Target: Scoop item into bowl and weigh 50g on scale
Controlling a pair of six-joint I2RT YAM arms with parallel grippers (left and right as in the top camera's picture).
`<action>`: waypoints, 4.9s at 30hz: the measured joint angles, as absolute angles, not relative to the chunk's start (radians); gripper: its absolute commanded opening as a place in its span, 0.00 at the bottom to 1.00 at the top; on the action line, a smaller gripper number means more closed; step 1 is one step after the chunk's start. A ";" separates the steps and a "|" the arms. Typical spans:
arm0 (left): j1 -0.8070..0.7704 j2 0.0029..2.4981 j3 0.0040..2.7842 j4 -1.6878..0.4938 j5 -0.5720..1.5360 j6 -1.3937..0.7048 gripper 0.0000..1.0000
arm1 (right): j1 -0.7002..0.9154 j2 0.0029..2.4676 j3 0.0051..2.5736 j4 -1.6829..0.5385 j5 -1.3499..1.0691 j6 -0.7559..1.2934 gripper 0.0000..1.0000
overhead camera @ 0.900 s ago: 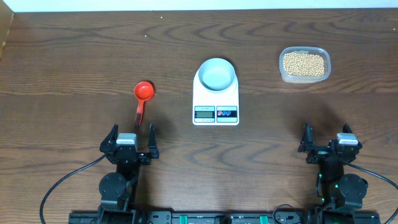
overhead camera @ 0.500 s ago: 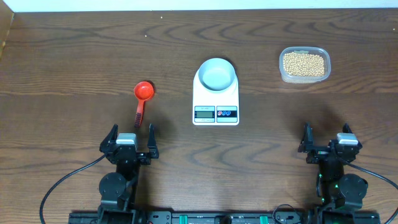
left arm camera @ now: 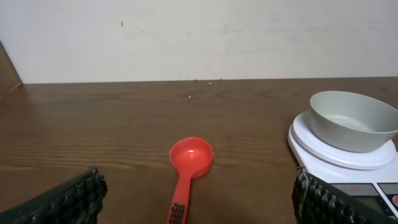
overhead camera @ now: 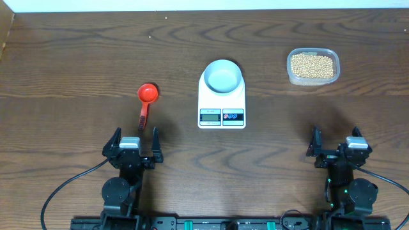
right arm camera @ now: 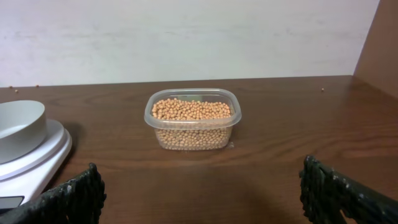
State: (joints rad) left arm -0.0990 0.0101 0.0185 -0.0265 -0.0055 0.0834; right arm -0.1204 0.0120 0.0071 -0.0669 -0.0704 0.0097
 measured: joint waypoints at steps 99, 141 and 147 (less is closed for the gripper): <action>-0.099 0.010 0.019 -0.024 -0.006 0.082 0.98 | -0.120 0.012 0.007 -0.067 -0.070 0.010 0.99; 0.005 1.498 1.294 -0.622 0.216 0.136 0.98 | -0.120 0.012 0.007 -0.067 -0.070 0.010 0.99; 0.150 1.631 1.295 -0.631 0.343 0.162 0.98 | -0.120 0.012 0.007 -0.067 -0.070 0.010 0.99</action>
